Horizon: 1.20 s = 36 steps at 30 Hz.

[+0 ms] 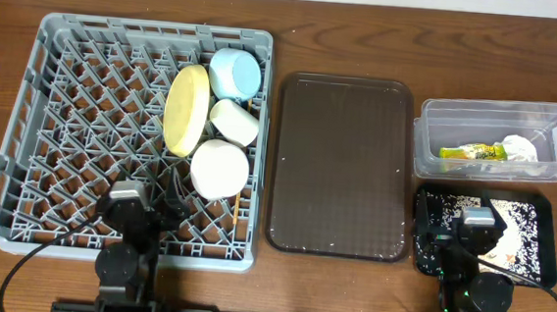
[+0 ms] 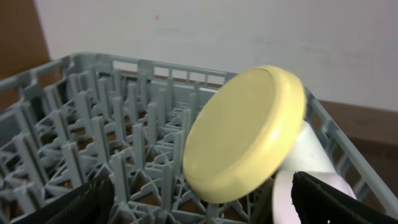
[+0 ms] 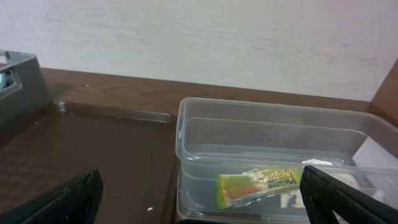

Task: Sort waste into correct bins and load items into the dishwasher rack

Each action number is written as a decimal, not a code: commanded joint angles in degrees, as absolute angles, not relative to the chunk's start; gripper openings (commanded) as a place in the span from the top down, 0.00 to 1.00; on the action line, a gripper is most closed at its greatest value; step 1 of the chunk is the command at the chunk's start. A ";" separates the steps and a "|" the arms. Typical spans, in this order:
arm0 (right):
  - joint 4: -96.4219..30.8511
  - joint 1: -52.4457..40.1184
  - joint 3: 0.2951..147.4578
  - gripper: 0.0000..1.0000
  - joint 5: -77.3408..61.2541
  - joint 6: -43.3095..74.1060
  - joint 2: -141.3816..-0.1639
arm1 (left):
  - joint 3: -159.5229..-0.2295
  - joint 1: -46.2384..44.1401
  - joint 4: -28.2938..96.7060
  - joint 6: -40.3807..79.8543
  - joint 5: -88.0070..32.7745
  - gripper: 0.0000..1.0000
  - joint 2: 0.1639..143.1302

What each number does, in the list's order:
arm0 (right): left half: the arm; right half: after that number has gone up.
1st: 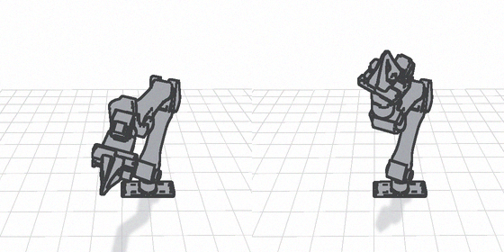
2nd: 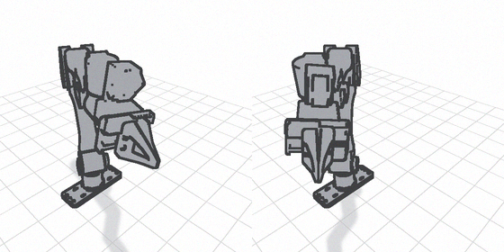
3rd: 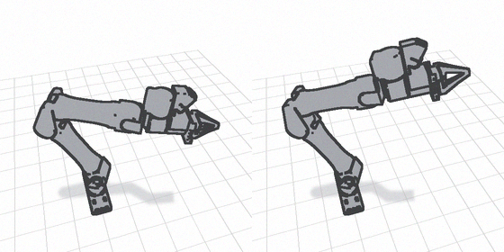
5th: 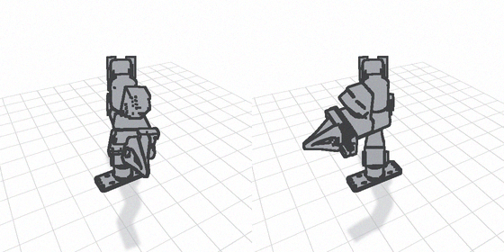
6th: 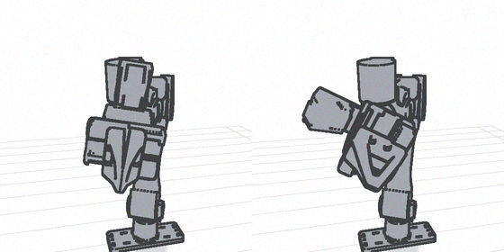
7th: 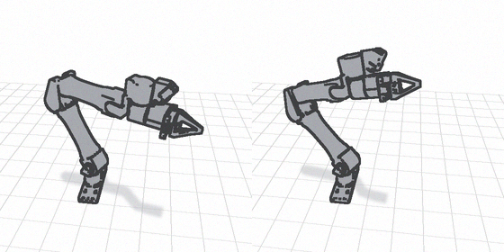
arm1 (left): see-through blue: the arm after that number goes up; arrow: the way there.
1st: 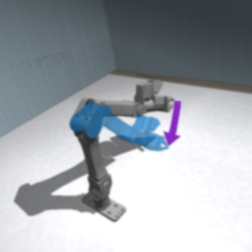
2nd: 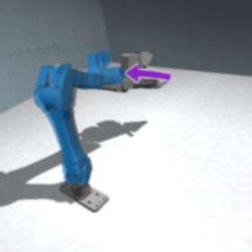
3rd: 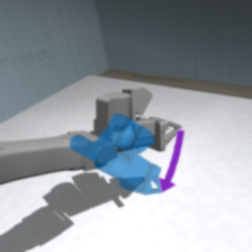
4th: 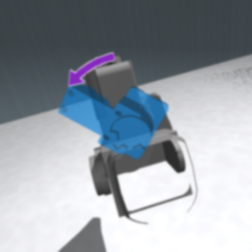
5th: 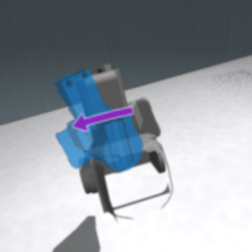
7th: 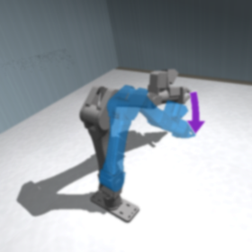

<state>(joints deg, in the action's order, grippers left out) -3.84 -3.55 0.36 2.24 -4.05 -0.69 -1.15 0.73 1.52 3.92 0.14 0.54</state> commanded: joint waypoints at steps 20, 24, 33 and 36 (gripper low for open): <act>-4.08 -3.05 0.30 0.01 2.07 -4.78 -0.30 | -0.21 -0.36 0.21 -0.16 0.62 0.07 0.05; -4.08 -3.05 0.30 0.01 2.07 -4.78 -0.30 | -0.21 -0.36 2.15 0.25 0.58 0.08 0.05; -4.08 -3.05 0.30 0.01 2.07 -4.78 -0.30 | -0.23 -0.36 4.03 0.23 -0.89 0.08 0.08; -4.08 -3.05 0.30 0.01 2.07 -4.78 -0.30 | -0.23 -0.36 4.03 0.23 -0.89 0.08 0.10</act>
